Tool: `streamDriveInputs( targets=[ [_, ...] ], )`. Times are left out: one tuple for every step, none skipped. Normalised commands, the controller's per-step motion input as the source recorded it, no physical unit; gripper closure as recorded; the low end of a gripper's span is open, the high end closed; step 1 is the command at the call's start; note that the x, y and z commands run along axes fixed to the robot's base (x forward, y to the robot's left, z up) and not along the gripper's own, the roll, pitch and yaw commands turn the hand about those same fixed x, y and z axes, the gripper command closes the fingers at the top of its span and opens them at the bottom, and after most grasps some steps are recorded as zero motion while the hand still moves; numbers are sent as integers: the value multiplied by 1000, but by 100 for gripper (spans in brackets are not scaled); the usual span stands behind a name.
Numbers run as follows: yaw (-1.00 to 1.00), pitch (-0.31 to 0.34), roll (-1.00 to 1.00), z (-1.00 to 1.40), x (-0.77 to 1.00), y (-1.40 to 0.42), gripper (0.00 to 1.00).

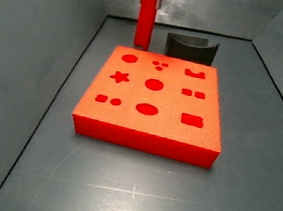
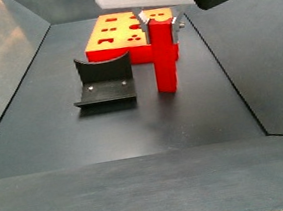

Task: Pick up the arch object. Move up. Rotate the arch object. Move to above the board. Insert the arch object.
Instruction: Pick up the arch object, then move up.

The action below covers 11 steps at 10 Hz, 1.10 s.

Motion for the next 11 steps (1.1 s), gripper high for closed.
streamDriveInputs(
  targets=[
    [0, 0, 0, 0, 0, 0, 100],
    [0, 0, 0, 0, 0, 0, 100],
    [0, 0, 0, 0, 0, 0, 100],
    [0, 0, 0, 0, 0, 0, 100],
    [0, 0, 0, 0, 0, 0, 100],
    [0, 0, 0, 0, 0, 0, 100],
    [0, 0, 0, 833, 0, 0, 100],
    [-38, 22, -4, 818, -54, -88, 100],
    [-25, 20, -12, 708, -62, -70, 100],
    [-9, 15, -24, 561, -43, -44, 100],
    [1, 19, -41, 391, -28, -30, 100]
  ],
)
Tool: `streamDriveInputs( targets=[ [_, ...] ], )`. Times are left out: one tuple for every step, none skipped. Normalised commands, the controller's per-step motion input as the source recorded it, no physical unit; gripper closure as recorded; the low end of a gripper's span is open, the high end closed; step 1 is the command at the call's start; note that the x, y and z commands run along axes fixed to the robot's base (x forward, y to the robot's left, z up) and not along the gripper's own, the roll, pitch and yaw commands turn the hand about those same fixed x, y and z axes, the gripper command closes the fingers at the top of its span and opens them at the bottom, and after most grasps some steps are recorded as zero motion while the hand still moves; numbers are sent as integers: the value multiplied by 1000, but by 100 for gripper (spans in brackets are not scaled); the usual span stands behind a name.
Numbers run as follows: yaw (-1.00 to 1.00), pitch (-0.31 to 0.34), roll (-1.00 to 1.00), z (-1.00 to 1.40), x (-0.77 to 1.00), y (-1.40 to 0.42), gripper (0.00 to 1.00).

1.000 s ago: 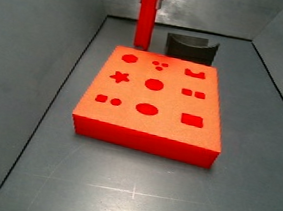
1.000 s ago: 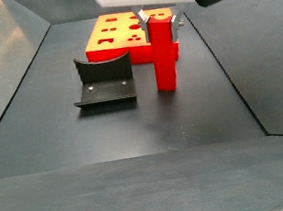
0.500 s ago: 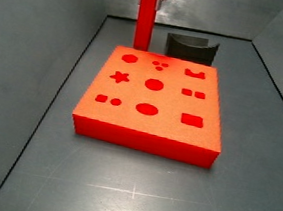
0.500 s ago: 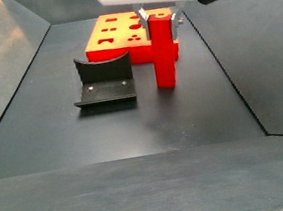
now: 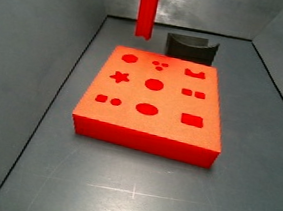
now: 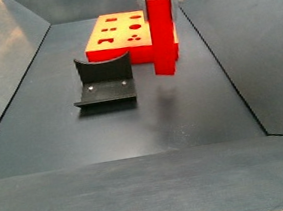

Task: Pick up the arch object. Move up. Rotate the arch object. Move to above the board. Insert the arch object.
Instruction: Rotate the arch object.

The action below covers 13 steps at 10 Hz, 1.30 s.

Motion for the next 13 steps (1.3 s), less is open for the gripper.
streamDriveInputs(
  targets=[
    [0, 0, 0, 1000, -456, -364, 100],
    [2, -12, -3, 963, -467, -374, 100],
    [12, -54, 4, 829, -377, -265, 100],
    [12, -57, -25, 676, -262, -152, 100],
    [13, -15, -66, 454, -109, -74, 100],
    [8, 23, -81, 271, -43, -41, 100],
    [-1000, -24, -17, 0, 0, 0, 100],
    [-1000, -22, -17, -72, 21, 14, 100],
    [-1000, -28, -18, -52, 23, 20, 100],
    [-1000, -28, -21, -46, 13, 16, 100],
    [-1000, -31, -23, -34, 10, 14, 100],
    [-1000, -32, -26, -30, 7, 12, 100],
    [-1000, -35, -30, -28, 6, 11, 100]
  ],
)
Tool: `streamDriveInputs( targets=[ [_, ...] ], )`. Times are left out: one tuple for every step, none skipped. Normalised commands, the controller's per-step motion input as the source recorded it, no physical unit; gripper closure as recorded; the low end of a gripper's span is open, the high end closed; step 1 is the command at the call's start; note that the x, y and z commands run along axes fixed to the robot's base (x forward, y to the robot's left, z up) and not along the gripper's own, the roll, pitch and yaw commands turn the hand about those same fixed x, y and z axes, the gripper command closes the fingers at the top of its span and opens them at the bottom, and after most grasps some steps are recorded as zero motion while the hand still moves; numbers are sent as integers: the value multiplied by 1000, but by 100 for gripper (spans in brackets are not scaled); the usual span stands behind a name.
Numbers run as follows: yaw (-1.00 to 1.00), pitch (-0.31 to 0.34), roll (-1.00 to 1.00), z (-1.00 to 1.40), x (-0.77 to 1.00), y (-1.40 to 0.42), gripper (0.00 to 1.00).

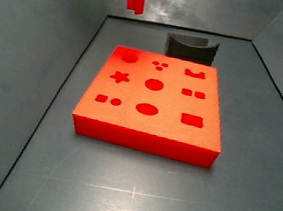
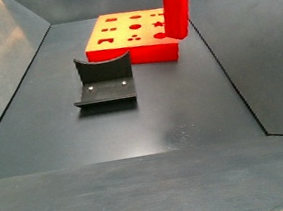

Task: Pick up the arch object. Move up. Rotate the arch object. Move to above the board. Insert the arch object.
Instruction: Rotate the arch object.

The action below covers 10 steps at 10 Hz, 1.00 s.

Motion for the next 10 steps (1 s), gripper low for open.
streamDriveInputs(
  targets=[
    [-1000, -40, -37, -27, 3, 10, 100],
    [-1000, -46, -45, -24, 2, 9, 100],
    [-974, -54, -56, -22, 1, 9, 100],
    [-711, -49, -57, -19, 0, 8, 100],
    [-399, -41, -57, -16, -3, 7, 100],
    [-241, -38, -58, -14, -4, 6, 100],
    [-1000, -7, -10, 0, -14, -19, 100],
    [-1000, -7, -11, 0, -14, -17, 100],
    [-1000, -7, -11, 2, -13, -9, 100],
    [-1000, -8, -12, 2, -13, -6, 100]
  ],
)
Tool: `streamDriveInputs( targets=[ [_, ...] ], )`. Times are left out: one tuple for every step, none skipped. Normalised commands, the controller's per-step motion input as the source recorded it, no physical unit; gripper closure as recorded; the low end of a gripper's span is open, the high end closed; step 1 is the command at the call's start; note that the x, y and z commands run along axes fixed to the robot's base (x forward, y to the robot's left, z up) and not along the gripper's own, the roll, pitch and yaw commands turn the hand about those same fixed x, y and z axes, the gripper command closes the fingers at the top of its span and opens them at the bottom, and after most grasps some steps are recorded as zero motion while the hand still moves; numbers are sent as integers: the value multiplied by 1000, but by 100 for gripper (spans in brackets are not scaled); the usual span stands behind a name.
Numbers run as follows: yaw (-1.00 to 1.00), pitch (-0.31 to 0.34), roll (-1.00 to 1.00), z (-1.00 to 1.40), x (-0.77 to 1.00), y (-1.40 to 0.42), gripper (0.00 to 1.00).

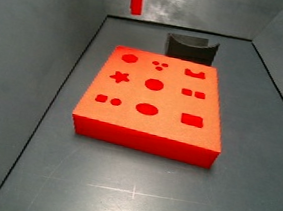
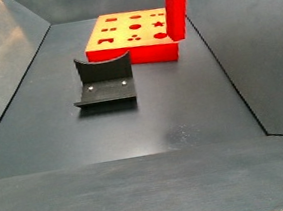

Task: Pick up the arch object. Move up. Rotate the arch object. Move to above the board. Insert the arch object.
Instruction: Rotate the arch object.

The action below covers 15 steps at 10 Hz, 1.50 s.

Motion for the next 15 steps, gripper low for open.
streamDriveInputs(
  targets=[
    [-1000, -8, -13, 2, -13, -2, 100],
    [-1000, -9, -14, 2, -13, -1, 100],
    [-1000, -9, -16, 2, -12, 0, 100],
    [-1000, -10, -17, 2, -12, 1, 100],
    [-1000, -11, -18, 1, -12, 2, 100],
    [-1000, -11, -19, 1, -12, 2, 100],
    [-1000, -13, -22, 1, -12, 2, 100],
    [-1000, -14, -24, 1, -12, 3, 100],
    [-1000, -16, -27, 1, -12, 3, 100],
    [-1000, -17, -29, 1, -12, 3, 100],
    [-1000, -20, -35, 1, -12, 4, 100],
    [-1000, -23, -40, 1, -13, 4, 100],
    [-1000, -30, -52, 1, -13, 5, 100],
    [-1000, -34, -59, 1, -13, 5, 100],
    [-762, -37, -65, 0, -13, 5, 100]
  ],
)
